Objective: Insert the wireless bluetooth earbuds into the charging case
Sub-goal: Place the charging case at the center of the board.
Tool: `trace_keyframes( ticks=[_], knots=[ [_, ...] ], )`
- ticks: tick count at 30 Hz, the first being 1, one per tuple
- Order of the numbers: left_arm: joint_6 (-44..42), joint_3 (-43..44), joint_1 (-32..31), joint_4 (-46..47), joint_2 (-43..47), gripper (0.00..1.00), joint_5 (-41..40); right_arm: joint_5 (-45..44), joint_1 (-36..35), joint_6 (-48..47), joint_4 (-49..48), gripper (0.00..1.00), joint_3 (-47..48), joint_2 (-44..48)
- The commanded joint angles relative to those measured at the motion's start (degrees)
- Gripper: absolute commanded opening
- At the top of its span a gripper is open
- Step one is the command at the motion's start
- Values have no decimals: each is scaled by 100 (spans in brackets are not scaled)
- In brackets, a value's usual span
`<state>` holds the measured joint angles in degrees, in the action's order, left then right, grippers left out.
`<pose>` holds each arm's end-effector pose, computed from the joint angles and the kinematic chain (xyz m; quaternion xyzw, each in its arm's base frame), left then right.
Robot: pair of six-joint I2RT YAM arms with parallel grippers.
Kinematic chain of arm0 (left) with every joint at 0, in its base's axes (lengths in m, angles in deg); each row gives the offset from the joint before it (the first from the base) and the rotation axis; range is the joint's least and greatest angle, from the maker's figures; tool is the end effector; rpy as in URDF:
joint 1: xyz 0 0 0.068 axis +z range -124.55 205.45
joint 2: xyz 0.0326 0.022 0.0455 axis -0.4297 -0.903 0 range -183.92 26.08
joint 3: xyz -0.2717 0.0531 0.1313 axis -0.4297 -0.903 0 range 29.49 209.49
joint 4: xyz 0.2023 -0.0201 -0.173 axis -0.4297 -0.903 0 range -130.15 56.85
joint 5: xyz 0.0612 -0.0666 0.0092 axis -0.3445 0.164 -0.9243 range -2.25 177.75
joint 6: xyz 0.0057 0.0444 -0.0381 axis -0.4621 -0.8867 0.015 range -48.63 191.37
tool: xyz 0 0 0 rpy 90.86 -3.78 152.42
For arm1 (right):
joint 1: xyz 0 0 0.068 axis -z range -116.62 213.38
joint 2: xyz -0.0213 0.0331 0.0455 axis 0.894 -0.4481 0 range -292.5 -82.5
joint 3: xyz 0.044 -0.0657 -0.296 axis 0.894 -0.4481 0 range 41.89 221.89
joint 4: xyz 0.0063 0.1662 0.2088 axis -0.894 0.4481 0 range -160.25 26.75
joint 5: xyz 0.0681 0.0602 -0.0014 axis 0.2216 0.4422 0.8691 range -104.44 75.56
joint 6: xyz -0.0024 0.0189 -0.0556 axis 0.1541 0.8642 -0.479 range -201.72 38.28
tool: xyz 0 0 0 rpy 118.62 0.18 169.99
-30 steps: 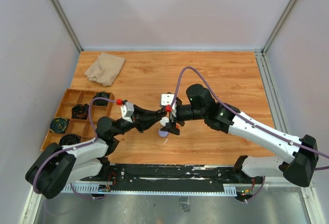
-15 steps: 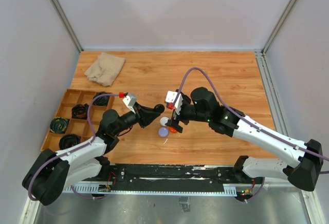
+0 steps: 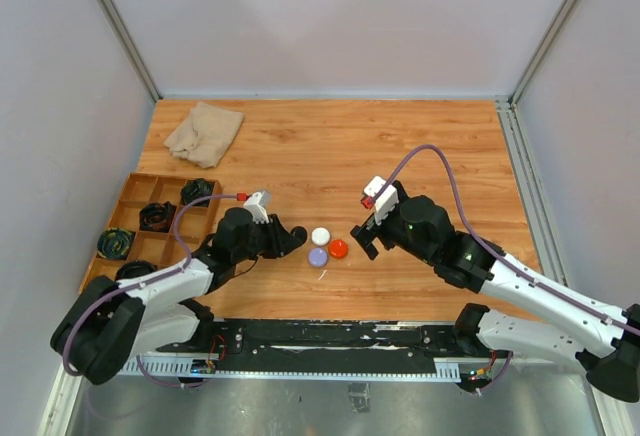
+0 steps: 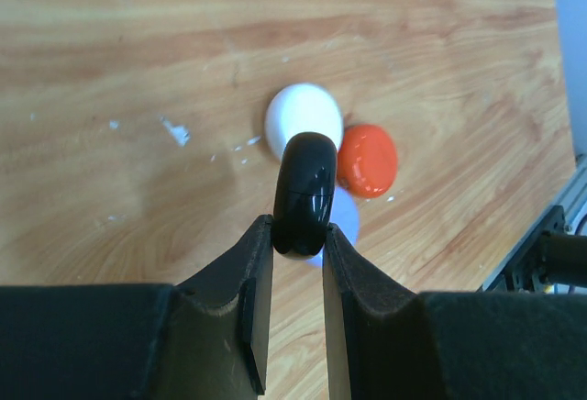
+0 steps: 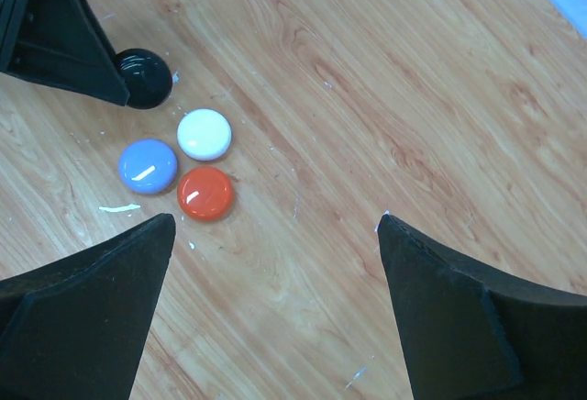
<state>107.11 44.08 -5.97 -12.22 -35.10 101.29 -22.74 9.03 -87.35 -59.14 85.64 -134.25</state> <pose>0.1621 -0.1107 0.1841 0.0310 0.8424 -0.3755 0.3852 0.1226 0.1604 0.3344 -0.3699 0.7247 0.1848 0.5512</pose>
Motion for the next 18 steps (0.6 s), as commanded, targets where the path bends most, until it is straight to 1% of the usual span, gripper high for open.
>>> trace_keyframes(
  ticks=[1,5,7,15,17,18],
  knots=[
    [415,261,-5,-95,-574,4,-59,-427,3,387,-158,93,-208,217],
    [461,510,-11,-45,-1256,9,71,-514,5,431,-172,93,-349,347],
    [504,613,-13,-37,-1443,14,106,-556,5,439,-180,93,-401,419],
    [667,734,-189,-47,-1753,43,256,-815,9,467,-228,94,-564,606],
    [684,708,-192,-173,-1690,52,127,-994,6,504,-179,95,-573,641],
    [673,698,-195,-301,-1597,59,34,-1093,11,524,-132,96,-581,666]
  ],
)
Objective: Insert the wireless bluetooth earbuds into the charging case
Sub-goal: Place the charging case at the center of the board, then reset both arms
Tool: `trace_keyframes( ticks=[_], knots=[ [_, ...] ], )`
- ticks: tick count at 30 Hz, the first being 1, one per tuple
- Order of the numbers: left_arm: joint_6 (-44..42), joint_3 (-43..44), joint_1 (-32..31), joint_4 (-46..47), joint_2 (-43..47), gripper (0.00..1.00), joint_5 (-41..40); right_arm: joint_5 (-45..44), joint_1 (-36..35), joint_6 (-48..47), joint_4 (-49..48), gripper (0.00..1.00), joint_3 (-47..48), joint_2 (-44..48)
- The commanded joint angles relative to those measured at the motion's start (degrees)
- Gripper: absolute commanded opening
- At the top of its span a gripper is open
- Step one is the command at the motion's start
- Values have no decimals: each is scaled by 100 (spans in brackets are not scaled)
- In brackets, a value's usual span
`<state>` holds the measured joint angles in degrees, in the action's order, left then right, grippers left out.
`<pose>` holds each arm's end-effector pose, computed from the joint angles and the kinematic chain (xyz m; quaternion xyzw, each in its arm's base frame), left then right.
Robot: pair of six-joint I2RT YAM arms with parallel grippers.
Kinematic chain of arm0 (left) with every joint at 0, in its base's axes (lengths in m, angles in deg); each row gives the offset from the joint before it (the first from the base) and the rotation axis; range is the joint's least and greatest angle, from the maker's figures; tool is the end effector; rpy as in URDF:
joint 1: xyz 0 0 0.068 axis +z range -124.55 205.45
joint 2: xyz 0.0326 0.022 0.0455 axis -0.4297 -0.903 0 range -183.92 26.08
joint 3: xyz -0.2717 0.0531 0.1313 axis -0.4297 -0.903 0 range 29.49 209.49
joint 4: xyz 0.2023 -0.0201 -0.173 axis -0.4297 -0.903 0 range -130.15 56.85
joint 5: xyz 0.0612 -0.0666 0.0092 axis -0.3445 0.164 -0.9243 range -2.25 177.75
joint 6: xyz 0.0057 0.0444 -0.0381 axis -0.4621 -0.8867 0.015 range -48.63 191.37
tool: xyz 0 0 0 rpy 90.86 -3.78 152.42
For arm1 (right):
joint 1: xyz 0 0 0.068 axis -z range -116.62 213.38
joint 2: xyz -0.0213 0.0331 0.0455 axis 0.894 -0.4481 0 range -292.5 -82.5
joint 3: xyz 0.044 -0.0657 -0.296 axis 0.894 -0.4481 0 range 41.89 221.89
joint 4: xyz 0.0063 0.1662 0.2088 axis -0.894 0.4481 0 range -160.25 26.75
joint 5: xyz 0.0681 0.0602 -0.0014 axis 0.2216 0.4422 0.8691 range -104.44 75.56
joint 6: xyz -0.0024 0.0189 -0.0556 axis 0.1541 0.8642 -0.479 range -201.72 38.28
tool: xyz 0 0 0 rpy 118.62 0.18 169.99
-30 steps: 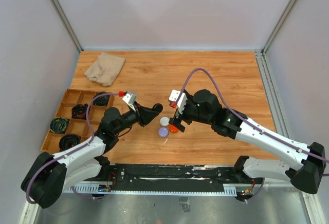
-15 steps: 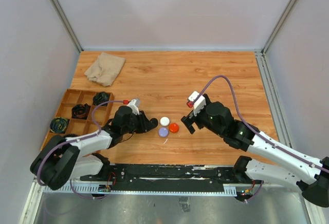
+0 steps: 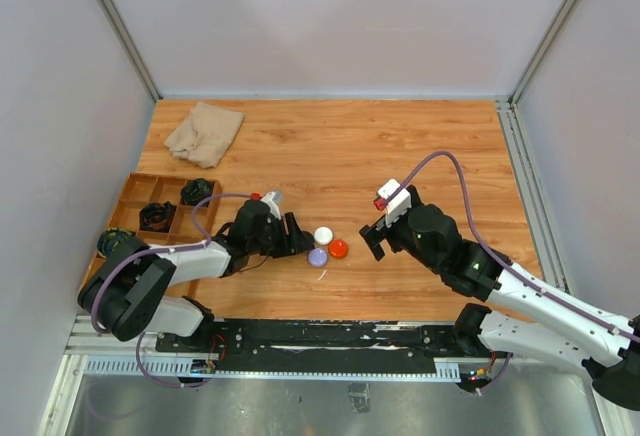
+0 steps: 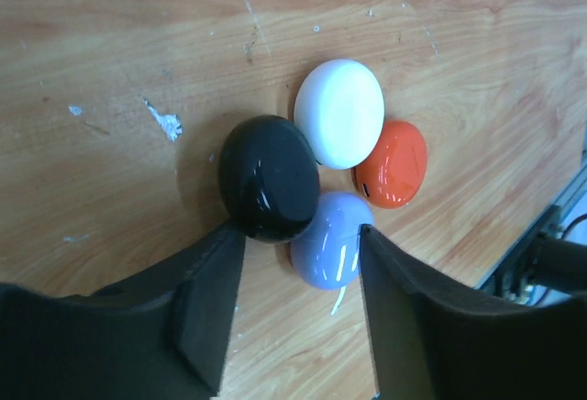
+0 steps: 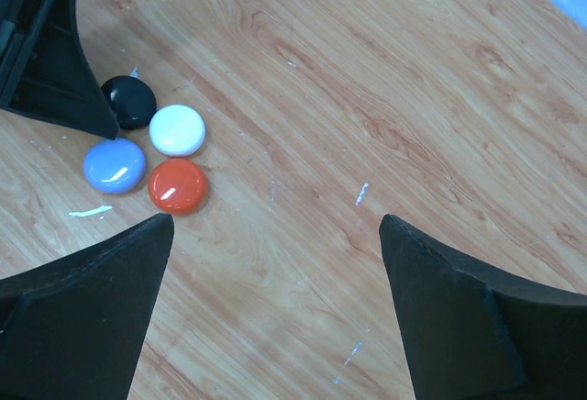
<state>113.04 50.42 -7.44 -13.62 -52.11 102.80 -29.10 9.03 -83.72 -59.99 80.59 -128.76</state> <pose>0.1922 -0.1375 0.1567 -0.0106 0.8919 -0.3580 0.2761 0.1136 0.1399 0.3204 -0.3123 0.7420 0.1652 0.5698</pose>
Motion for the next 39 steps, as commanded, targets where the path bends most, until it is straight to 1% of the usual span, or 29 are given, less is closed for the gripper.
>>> trace_keyframes(
  ticks=[1,3,6,9,10,15,18,22,24,28,32,35,37,39],
  knots=[
    [62,68,-41,-278,208,63,-241,-546,12,173,-3,97,-81,128],
    [32,70,-5,-505,444,72,-480,-819,18,221,115,99,-81,111],
    [11,110,146,-842,812,87,-744,-1258,222,472,415,98,-12,11],
    [-121,244,272,-1364,1199,98,-1144,-1179,705,909,787,99,102,-64],
    [-202,323,320,-1570,1328,99,-1258,-1164,858,1057,891,99,135,-67],
    [-405,485,652,-2435,2269,99,-1584,-1177,1645,1648,1518,98,204,54],
    [-382,535,677,-2966,3134,99,-1811,-983,2030,1802,1799,98,196,272],
    [-482,647,678,-3633,4517,99,-1979,-1436,2080,2032,2204,98,227,761],
    [-452,710,678,-3921,5122,99,-2193,-1522,2084,2077,2342,98,237,1023],
    [-781,919,678,-4369,6155,99,-2426,-1547,2080,2115,2537,99,239,1518],
    [-957,1293,678,-4826,6837,99,-2830,-1626,2084,2190,2734,99,286,1930],
    [-1016,1419,678,-5027,7163,99,-3117,-1702,2082,2188,2823,98,266,2214],
    [-969,1432,678,-5137,7345,99,-3229,-1712,2083,2200,2843,99,229,2406],
    [-955,1409,677,-5140,7476,99,-3162,-1678,2078,2218,2855,99,186,2534]
  ],
)
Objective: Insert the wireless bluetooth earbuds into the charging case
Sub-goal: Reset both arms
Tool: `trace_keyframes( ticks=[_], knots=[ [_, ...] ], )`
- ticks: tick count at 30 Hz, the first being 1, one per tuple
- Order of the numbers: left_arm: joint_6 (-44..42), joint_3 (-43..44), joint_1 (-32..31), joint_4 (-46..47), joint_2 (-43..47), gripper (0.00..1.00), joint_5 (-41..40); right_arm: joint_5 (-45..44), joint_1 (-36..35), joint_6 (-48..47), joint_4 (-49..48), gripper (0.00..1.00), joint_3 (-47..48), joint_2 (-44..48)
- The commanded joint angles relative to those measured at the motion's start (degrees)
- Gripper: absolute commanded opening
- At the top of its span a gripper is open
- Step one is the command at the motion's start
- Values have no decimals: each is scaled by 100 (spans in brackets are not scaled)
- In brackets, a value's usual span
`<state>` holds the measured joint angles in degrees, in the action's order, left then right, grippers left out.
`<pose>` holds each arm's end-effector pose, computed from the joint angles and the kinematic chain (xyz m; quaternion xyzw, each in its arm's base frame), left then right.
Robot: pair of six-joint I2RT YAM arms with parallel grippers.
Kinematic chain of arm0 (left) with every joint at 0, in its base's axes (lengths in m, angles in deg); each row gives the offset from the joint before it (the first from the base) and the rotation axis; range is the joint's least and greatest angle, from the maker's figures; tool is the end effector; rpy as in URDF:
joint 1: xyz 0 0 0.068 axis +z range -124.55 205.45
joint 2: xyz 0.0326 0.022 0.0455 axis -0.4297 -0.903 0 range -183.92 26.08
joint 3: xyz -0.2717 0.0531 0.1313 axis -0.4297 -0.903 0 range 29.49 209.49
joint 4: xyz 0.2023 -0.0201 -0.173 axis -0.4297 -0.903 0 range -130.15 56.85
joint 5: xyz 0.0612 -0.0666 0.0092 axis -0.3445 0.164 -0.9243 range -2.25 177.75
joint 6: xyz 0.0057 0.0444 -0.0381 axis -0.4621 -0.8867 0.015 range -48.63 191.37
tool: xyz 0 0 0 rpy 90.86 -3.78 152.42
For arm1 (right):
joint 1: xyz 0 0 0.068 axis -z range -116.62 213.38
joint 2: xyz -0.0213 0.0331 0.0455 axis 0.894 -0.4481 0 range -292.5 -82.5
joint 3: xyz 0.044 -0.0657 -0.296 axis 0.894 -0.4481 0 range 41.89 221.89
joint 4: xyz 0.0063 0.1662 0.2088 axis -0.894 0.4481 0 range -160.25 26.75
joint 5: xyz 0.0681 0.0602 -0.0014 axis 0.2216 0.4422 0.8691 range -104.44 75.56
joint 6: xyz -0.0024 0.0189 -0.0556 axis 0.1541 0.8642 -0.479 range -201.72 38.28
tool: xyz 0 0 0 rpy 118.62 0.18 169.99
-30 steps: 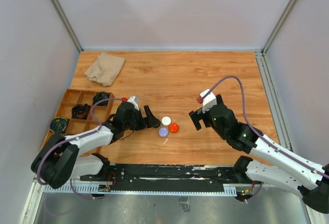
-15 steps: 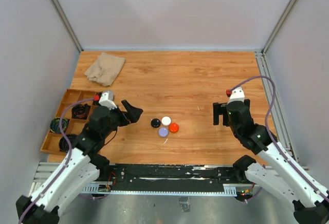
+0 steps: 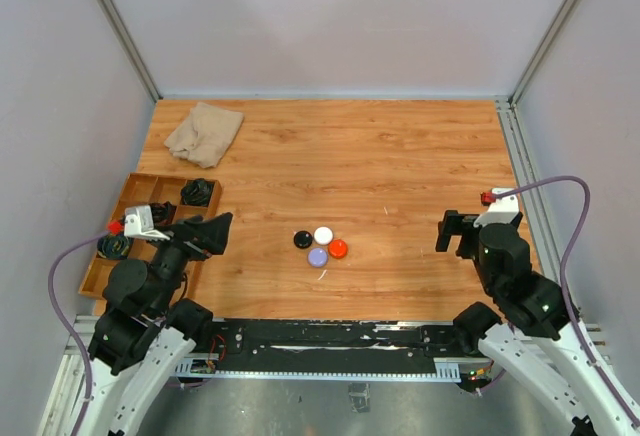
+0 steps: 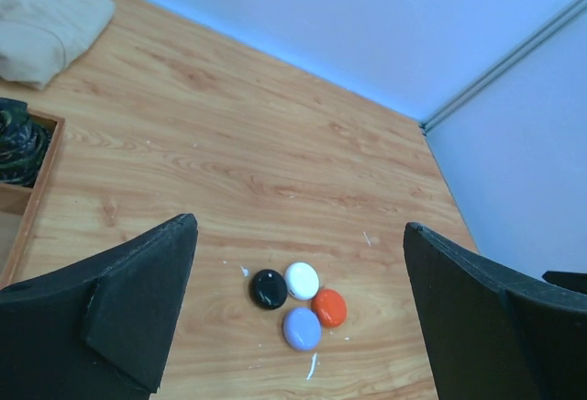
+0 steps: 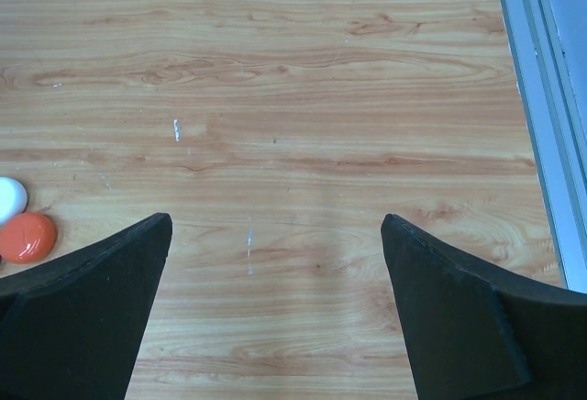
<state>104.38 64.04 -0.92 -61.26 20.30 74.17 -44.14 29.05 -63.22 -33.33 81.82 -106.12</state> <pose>0.0307 -0.0041 0.3182 -0.1244 0.6922 -0.2775 0.6546 0.0733 0.0245 0.3221 0.0350 0.8073 0.0560 0.5865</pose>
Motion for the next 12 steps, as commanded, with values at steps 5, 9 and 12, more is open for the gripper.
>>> trace_keyframes(
  ticks=[5,9,12],
  knots=[
    [-121,-52,27,-305,441,99,-274,-171,79,191,180,98,-15,442],
    [-104,-125,22,-291,547,99,-259,-148,83,183,177,99,-27,438],
    [-85,-141,22,-304,556,99,-263,-151,75,185,182,99,-40,439]
  ],
)
